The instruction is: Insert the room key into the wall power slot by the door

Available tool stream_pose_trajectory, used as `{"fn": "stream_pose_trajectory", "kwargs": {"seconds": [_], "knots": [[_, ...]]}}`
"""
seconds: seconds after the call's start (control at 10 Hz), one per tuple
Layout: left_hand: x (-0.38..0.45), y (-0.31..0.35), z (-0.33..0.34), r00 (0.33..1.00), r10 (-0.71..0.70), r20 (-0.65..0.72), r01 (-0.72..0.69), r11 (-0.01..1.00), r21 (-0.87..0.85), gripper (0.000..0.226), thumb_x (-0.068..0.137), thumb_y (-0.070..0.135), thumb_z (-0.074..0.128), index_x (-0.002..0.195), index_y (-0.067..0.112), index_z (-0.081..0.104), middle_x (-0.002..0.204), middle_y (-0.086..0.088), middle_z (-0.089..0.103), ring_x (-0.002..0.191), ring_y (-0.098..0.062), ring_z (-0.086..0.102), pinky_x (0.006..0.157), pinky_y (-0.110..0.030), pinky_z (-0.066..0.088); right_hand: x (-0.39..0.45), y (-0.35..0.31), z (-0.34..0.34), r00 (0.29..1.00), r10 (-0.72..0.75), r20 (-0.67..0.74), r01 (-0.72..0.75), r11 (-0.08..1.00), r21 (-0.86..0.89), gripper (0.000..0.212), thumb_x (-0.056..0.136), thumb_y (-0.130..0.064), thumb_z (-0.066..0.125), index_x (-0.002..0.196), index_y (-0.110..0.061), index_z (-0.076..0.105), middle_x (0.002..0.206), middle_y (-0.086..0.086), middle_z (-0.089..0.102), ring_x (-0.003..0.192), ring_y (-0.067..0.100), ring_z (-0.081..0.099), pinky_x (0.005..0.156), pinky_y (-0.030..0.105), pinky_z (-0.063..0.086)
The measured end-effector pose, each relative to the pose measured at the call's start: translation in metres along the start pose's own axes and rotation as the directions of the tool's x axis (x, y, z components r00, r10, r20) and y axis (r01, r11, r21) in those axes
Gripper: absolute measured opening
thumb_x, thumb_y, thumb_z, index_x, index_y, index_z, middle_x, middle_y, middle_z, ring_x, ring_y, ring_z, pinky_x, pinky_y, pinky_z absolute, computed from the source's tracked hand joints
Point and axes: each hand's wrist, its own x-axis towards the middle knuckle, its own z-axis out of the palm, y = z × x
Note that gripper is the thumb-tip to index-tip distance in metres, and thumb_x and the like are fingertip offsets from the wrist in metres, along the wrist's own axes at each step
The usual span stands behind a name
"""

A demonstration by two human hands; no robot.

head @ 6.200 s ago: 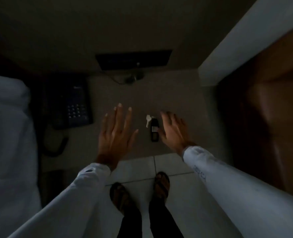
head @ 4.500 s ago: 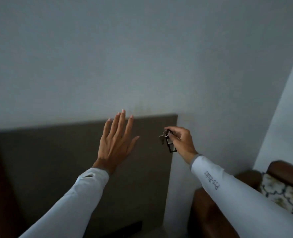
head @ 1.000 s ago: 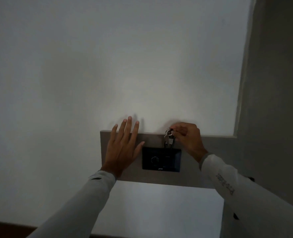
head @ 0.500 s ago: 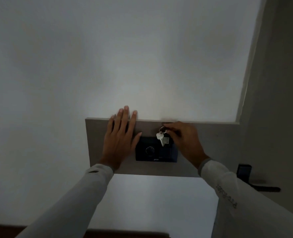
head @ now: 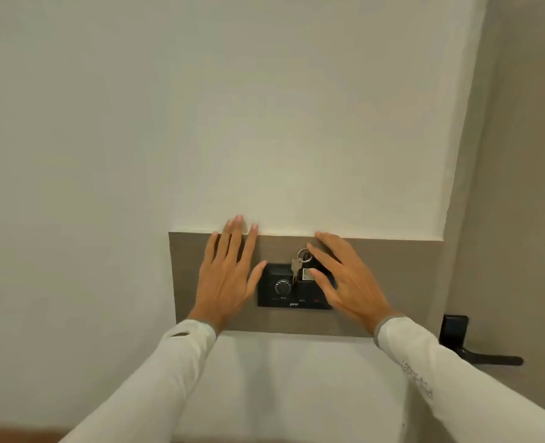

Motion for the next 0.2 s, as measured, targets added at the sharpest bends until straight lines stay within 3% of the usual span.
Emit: {"fn": "stream_pose_trajectory", "kwargs": {"seconds": [0.1,0.2], "knots": [[-0.006,0.001,-0.025,0.999,-0.003,0.034,0.003,1.000,-0.004,0.073,0.108,0.058,0.021,0.165,0.013,0.020,0.172,-0.022,0.021,0.160,-0.036,0.020,0.125,-0.057,0.034,0.006,-0.014,-0.016,0.996,0.078,0.053,-0.082,0.994,0.076,0.052,0.099,-0.045,0.045,0.146,-0.023,0.046,0.155,-0.004,0.042,0.144,0.010,0.035,0.118,0.039,0.040],[-0.007,0.003,-0.051,1.000,-0.003,0.017,0.003,1.000,-0.003,0.074,0.107,0.060,0.021,0.165,0.012,0.021,0.172,-0.022,0.022,0.159,-0.037,0.021,0.124,-0.058,0.035,0.017,-0.032,-0.035,0.966,0.225,0.127,-0.256,0.901,0.351,0.060,0.098,-0.054,0.042,0.153,-0.038,0.023,0.159,-0.010,0.035,0.143,0.006,0.035,0.120,0.036,0.034]]}}
